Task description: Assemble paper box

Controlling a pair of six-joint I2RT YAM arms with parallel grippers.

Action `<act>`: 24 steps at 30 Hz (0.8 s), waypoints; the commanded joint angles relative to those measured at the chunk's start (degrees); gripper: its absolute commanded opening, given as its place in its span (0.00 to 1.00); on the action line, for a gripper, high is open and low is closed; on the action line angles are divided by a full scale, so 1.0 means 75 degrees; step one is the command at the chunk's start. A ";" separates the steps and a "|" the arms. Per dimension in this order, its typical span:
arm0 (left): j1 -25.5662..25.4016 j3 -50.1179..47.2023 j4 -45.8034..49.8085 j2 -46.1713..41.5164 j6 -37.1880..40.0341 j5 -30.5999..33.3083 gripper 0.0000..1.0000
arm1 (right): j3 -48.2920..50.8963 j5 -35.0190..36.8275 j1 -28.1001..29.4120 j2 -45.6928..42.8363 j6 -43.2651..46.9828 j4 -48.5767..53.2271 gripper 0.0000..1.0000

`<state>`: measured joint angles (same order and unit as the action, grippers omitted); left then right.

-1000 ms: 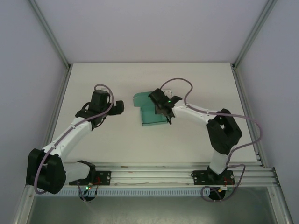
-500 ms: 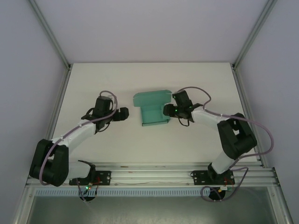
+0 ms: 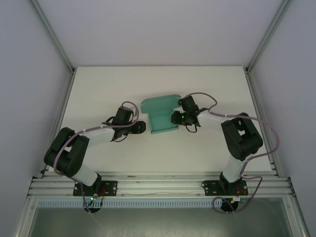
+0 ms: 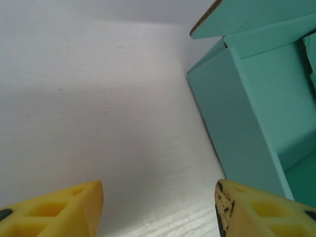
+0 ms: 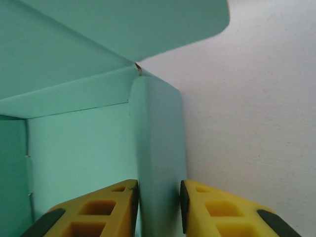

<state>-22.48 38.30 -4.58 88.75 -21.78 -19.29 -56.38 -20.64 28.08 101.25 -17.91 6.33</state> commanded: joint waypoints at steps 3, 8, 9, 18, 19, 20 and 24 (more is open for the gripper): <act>-0.0118 0.0282 -0.0577 0.0465 -0.0236 -0.0083 0.58 | -0.0602 0.1469 0.0475 0.0388 0.0185 0.0979 0.22; -0.0191 0.0366 -0.0671 0.0600 -0.0265 -0.0140 0.56 | -0.1131 0.2598 0.0747 0.0779 0.0087 0.1864 0.09; -0.0190 0.0366 -0.0659 0.0564 -0.0258 -0.0076 0.56 | -0.1263 0.2745 0.0778 0.0910 0.0102 0.2110 0.08; 0.0238 0.0045 -0.0606 -0.0302 -0.0511 0.0617 0.71 | -0.1342 0.2809 0.0884 -0.0151 0.0514 0.1399 0.00; 0.0330 -0.0002 -0.0603 -0.0511 -0.0489 0.0658 0.73 | -0.1344 0.2567 0.0814 -0.0531 0.0590 0.1218 0.00; 0.0399 -0.0032 -0.0608 -0.0689 -0.0463 0.0697 0.77 | -0.1310 0.2322 0.0750 -0.0887 0.0596 0.1014 0.00; 0.0500 -0.0085 -0.1033 -0.1372 -0.0412 0.0336 0.77 | -0.0818 0.0801 0.0553 -0.2272 0.0375 -0.0384 0.00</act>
<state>-18.83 38.41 -8.88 81.43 -24.91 -15.94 -63.68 -6.96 33.04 91.57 -14.76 13.67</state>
